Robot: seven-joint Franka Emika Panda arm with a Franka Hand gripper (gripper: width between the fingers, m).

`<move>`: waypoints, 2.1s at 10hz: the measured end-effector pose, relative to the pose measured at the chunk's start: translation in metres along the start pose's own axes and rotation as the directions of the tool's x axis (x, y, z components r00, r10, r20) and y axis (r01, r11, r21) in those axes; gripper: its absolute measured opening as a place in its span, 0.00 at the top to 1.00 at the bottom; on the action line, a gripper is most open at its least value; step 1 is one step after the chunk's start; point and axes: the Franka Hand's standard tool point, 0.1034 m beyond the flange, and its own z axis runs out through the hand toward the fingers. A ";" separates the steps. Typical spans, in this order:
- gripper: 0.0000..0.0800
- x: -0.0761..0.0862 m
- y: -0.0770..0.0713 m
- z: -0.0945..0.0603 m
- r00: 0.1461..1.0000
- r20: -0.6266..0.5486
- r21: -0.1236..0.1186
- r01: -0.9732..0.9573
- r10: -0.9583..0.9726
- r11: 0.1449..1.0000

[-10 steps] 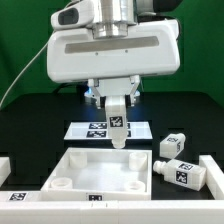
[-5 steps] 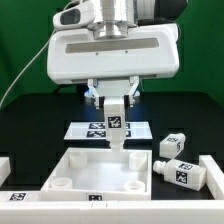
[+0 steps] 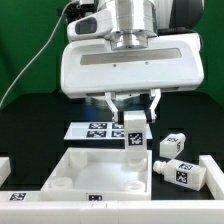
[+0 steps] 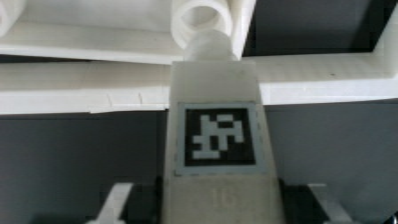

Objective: Assemble one leg

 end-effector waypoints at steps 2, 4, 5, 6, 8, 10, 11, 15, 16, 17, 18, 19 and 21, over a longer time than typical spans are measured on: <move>0.64 -0.001 0.000 0.001 1.000 0.001 0.000 0.000 0.000 1.000; 0.64 -0.006 0.000 0.012 1.000 0.002 -0.002 0.006 -0.006 1.000; 0.64 -0.002 0.001 0.016 1.000 0.002 -0.003 0.028 -0.028 1.000; 0.64 -0.004 0.004 0.018 1.000 0.001 -0.005 0.029 -0.029 1.000; 0.64 -0.010 0.002 0.024 0.999 -0.010 -0.009 0.032 -0.032 0.999; 0.64 -0.016 0.001 0.030 0.999 -0.001 -0.007 0.035 -0.035 0.999; 0.64 -0.019 0.000 0.033 0.999 0.004 -0.006 0.035 -0.035 0.999; 0.64 -0.020 0.000 0.035 0.998 -0.057 -0.019 0.039 -0.040 0.999; 0.64 -0.020 0.004 0.034 0.996 -0.084 -0.027 0.041 -0.043 0.999; 0.64 -0.020 0.004 0.034 0.995 -0.087 -0.028 0.041 -0.043 0.999; 0.45 -0.020 0.004 0.034 0.995 -0.087 -0.028 0.041 -0.043 0.999; 0.45 -0.020 0.004 0.034 0.995 -0.087 -0.028 0.041 -0.043 0.999; 0.21 -0.011 0.002 0.025 0.997 -0.067 -0.020 0.040 -0.041 0.999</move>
Offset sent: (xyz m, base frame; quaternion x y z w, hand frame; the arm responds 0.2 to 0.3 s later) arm 0.0166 -0.0041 -0.0122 -0.0289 0.0278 -0.0424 0.9983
